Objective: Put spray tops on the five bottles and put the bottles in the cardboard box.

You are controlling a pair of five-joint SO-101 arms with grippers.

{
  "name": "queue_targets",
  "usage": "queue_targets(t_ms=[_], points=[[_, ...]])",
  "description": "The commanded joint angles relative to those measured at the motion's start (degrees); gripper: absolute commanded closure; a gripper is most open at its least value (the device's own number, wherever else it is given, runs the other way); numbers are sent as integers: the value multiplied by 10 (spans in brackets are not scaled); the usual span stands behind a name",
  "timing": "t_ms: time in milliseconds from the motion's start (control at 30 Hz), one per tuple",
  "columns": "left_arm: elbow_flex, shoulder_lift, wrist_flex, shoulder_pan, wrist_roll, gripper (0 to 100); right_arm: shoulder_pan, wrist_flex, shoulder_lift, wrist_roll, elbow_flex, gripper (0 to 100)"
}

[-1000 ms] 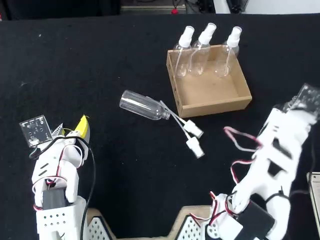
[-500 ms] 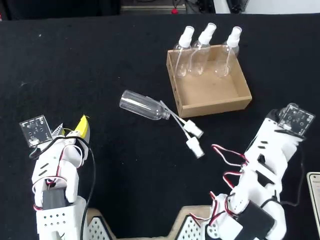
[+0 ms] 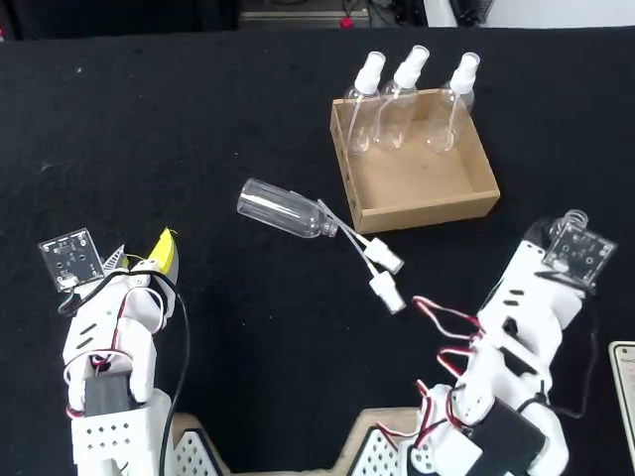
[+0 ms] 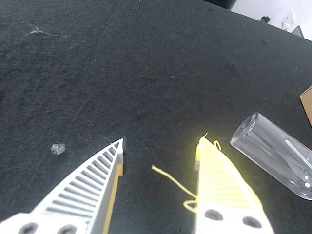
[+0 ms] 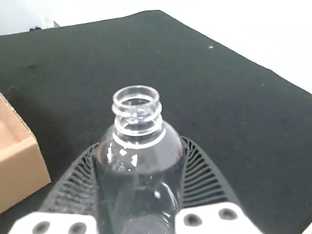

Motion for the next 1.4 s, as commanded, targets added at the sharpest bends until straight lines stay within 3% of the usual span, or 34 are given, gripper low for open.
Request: queue_targets(t_ms=[0,400,700,1367], points=[[12,-8,-11,0,-4,769,-10,-37,-31,-4,9,987],[12,-8,-11,0,-4,769,-7,-39,-32,-2,72,979],[12,-8,-11,0,-4,769,-7,-40,-36,-4,89,745],[12,-8,-14,0,-4,769,-4,-80,-36,37,89,743]])
